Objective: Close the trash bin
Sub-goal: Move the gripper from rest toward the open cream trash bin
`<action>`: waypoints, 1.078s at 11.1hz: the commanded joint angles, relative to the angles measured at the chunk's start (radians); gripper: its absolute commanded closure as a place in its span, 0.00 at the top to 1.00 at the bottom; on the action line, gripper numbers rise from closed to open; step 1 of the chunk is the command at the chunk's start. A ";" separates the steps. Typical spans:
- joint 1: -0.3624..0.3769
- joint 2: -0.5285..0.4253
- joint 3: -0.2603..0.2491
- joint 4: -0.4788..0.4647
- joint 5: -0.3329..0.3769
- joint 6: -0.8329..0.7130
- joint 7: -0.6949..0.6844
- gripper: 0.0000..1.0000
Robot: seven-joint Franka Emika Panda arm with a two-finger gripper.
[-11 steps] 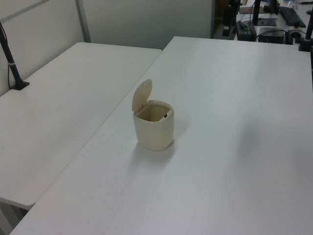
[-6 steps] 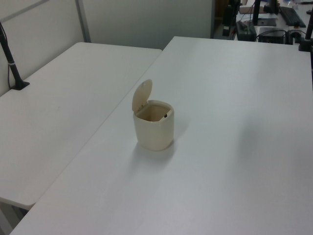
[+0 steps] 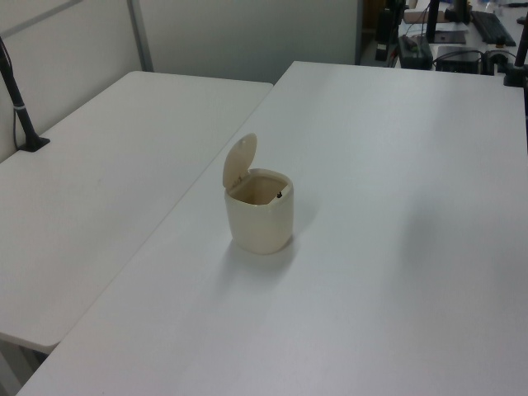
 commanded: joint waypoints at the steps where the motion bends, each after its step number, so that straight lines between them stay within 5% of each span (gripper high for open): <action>1: 0.001 -0.010 -0.006 -0.017 0.022 0.016 -0.026 1.00; 8: 0.025 0.046 0.006 0.018 0.030 0.174 -0.067 1.00; 10: 0.042 0.074 0.006 0.032 0.027 0.255 0.030 1.00; 12: 0.080 0.123 0.006 0.070 0.045 0.330 0.266 1.00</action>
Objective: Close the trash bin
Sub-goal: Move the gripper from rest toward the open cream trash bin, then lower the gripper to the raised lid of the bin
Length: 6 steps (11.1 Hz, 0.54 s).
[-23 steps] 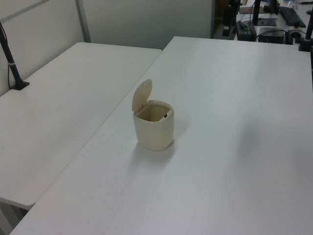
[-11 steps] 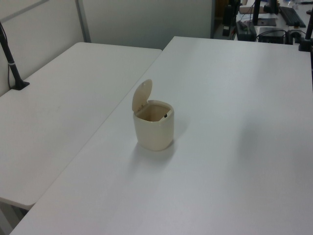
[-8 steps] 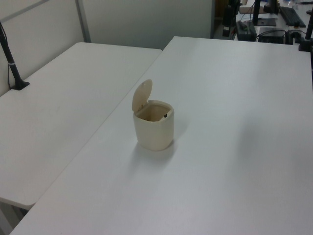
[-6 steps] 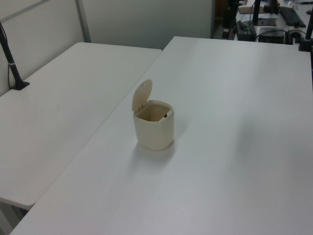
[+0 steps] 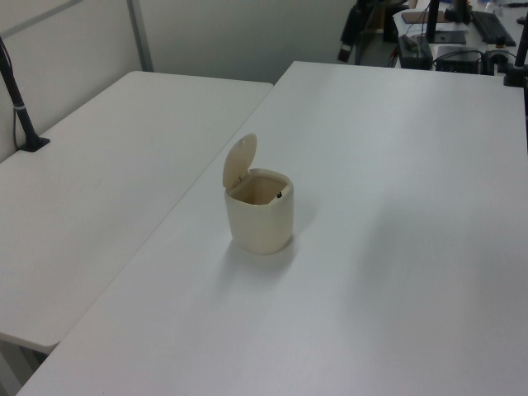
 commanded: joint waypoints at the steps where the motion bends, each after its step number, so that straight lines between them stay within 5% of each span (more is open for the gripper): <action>1: 0.054 0.092 -0.004 0.084 0.030 0.094 0.343 1.00; 4: 0.085 0.161 -0.004 0.111 0.038 0.281 0.711 0.99; 6: 0.093 0.204 -0.005 0.123 0.038 0.401 0.896 0.75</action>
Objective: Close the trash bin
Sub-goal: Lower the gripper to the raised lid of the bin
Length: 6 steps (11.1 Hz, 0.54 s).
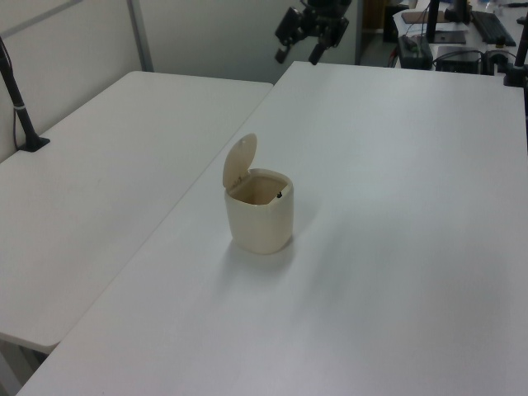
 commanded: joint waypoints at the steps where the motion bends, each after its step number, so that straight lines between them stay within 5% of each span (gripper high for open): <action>1: 0.031 0.082 -0.009 0.062 0.016 0.125 0.244 0.47; 3: 0.046 0.140 -0.013 0.112 0.018 0.152 0.322 0.00; 6: 0.068 0.185 -0.013 0.128 0.011 0.214 0.467 0.00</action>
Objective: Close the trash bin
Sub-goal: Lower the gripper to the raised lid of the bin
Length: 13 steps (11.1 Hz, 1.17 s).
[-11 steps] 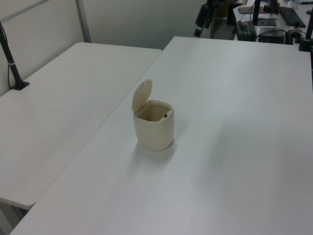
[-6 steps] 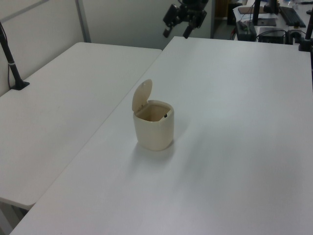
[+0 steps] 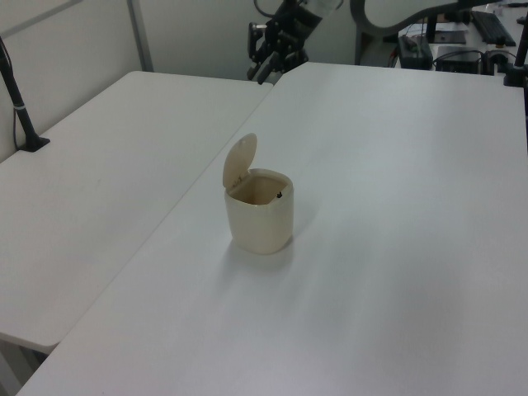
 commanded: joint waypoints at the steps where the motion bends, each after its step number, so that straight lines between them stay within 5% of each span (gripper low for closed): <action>1: 0.044 0.064 -0.013 0.055 0.010 0.028 0.087 0.00; 13: 0.098 0.141 -0.011 0.051 -0.010 0.028 0.174 0.00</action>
